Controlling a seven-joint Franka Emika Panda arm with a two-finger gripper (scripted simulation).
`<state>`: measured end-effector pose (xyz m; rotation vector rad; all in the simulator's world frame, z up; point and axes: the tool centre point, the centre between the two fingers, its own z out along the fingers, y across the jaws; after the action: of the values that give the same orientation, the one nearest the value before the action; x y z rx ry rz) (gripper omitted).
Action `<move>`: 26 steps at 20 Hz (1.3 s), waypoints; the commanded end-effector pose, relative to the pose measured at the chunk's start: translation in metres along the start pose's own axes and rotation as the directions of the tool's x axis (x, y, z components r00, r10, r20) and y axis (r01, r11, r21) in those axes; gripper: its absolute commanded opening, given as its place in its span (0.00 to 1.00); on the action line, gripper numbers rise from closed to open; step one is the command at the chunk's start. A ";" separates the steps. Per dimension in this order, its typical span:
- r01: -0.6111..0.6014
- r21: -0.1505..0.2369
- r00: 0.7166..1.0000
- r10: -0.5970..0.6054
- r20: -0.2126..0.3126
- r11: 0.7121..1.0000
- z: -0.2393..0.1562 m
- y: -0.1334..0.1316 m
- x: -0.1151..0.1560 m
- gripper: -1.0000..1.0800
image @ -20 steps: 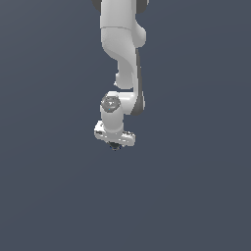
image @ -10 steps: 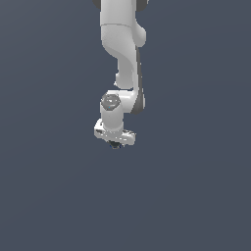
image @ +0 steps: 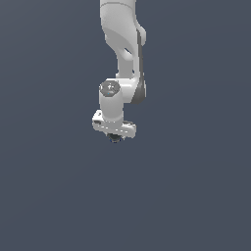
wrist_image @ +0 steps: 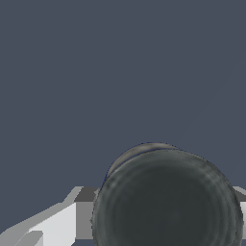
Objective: Pick up the object and move it to a goal position.
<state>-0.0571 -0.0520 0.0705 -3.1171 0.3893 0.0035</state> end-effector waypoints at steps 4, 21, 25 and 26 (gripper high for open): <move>0.000 0.000 1.000 0.000 -0.002 1.000 -0.048 0.002 -0.010 0.00; -0.001 0.000 1.000 0.001 -0.002 1.000 -0.212 0.008 -0.044 0.00; -0.001 0.000 1.000 0.001 -0.002 1.000 -0.237 0.009 -0.048 0.00; -0.001 0.000 1.000 0.001 -0.002 1.000 -0.242 0.009 -0.048 0.00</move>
<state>-0.1040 -0.0491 0.3039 -3.1174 0.3905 -0.0007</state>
